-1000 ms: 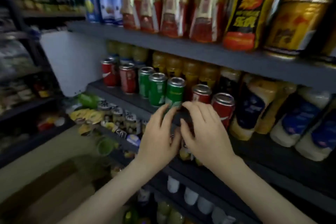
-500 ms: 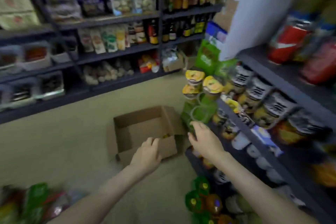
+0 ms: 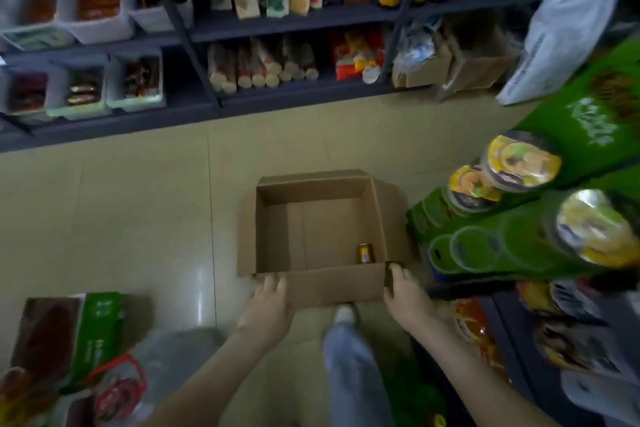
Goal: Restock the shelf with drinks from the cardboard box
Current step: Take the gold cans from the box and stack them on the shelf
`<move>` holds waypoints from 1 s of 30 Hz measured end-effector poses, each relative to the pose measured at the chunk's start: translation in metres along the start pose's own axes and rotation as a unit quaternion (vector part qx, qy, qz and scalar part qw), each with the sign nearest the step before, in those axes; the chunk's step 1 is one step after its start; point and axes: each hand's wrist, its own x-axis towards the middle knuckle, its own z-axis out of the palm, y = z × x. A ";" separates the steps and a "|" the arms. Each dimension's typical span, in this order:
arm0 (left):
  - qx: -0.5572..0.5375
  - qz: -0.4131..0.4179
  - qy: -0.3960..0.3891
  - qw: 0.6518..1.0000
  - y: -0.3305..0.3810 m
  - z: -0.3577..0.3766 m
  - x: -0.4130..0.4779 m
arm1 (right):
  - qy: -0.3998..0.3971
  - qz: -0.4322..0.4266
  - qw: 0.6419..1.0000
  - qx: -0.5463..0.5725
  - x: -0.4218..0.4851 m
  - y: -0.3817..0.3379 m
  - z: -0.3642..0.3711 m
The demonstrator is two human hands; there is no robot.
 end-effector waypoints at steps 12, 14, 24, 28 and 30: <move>0.027 -0.034 0.004 0.999 -0.054 0.163 0.339 | -0.053 0.066 0.996 -0.030 0.340 0.046 0.196; 0.092 -0.049 0.032 0.994 -0.077 0.191 0.384 | -0.069 0.071 0.993 -0.066 0.389 0.063 0.234; 0.209 -0.126 0.089 0.966 -0.158 0.245 0.470 | -0.150 0.200 0.956 -0.151 0.483 0.086 0.342; 0.179 -0.127 0.080 0.972 -0.145 0.242 0.467 | -0.117 0.123 0.960 -0.221 0.479 0.071 0.341; 0.176 -0.130 0.058 0.974 -0.141 0.242 0.468 | -0.138 0.129 0.960 -0.209 0.487 0.076 0.343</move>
